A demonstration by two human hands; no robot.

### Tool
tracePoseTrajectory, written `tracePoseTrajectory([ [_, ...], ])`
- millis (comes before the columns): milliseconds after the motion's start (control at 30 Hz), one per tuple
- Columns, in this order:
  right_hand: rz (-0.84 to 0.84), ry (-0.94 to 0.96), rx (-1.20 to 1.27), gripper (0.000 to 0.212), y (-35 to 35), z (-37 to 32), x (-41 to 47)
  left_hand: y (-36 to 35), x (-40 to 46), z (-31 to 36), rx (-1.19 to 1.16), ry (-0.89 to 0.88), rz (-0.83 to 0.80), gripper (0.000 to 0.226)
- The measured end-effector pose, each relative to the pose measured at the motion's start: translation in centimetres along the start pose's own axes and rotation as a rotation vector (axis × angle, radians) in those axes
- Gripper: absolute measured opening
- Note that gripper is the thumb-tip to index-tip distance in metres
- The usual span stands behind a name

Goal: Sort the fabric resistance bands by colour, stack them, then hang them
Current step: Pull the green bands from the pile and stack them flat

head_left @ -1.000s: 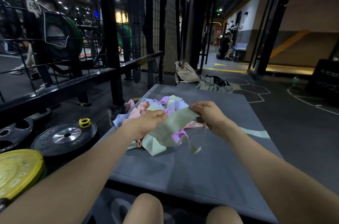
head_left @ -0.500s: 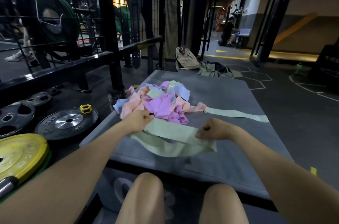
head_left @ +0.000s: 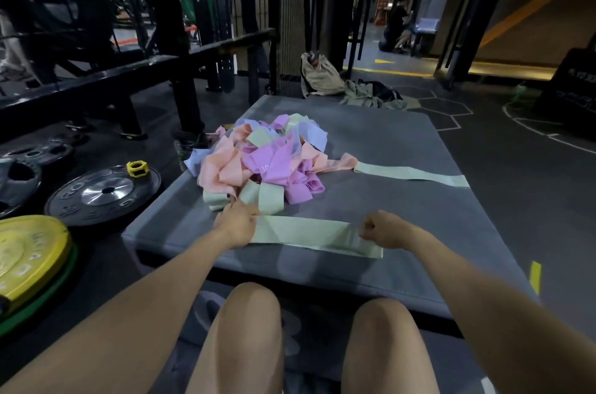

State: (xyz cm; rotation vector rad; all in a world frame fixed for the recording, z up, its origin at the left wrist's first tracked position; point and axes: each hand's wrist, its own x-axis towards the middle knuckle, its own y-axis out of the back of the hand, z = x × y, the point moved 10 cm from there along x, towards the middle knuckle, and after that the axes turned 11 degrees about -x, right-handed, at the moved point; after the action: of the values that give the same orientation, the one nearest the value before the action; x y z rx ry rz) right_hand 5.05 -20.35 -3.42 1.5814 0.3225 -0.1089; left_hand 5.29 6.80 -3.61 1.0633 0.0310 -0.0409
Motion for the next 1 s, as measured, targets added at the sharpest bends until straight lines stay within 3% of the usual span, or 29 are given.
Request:
tracePoseTrajectory([
  [67, 0.060, -0.038, -0.019, 0.019, 0.0, 0.8, 0.3, 0.2, 0.1, -0.5, -0.082, -0.020, 0.065, 0.034],
  [167, 0.112, -0.096, 0.019, 0.027, -0.7, 2.2, 0.9, 0.7, -0.1, -2.0, -0.199, 0.000, 0.147, 0.033],
  [367, 0.156, -0.244, 0.172, 0.044, -2.4, 4.3, 0.7, 0.1, -1.2, -5.2, -0.299, 0.205, 0.234, 0.034],
  [500, 0.163, -0.422, 0.273, 0.045, -3.1, 5.9, 0.2, 0.0, -1.3, -5.8, -0.297, 0.311, 0.238, 0.038],
  [600, 0.135, -0.456, 0.324, 0.039, -3.7, 6.1, -0.1, 0.0, -1.7, -5.9, -0.266, 0.359, 0.218, 0.030],
  [733, 0.162, -0.471, 0.421, 0.031, -3.2, 6.7, -0.5, 0.9, -2.0, -4.1, -0.382, 0.294, 0.235, 0.016],
  [900, 0.246, -0.462, 0.594, 0.015, -0.1, 8.9, -1.2, 3.2, -0.5, 1.3, -0.575, 0.148, 0.240, 0.018],
  [1000, 0.310, -0.498, 0.708, 0.020, 1.5, 12.0, -1.5, 3.6, 1.5, 5.2, -0.651, 0.098, 0.221, 0.012],
])
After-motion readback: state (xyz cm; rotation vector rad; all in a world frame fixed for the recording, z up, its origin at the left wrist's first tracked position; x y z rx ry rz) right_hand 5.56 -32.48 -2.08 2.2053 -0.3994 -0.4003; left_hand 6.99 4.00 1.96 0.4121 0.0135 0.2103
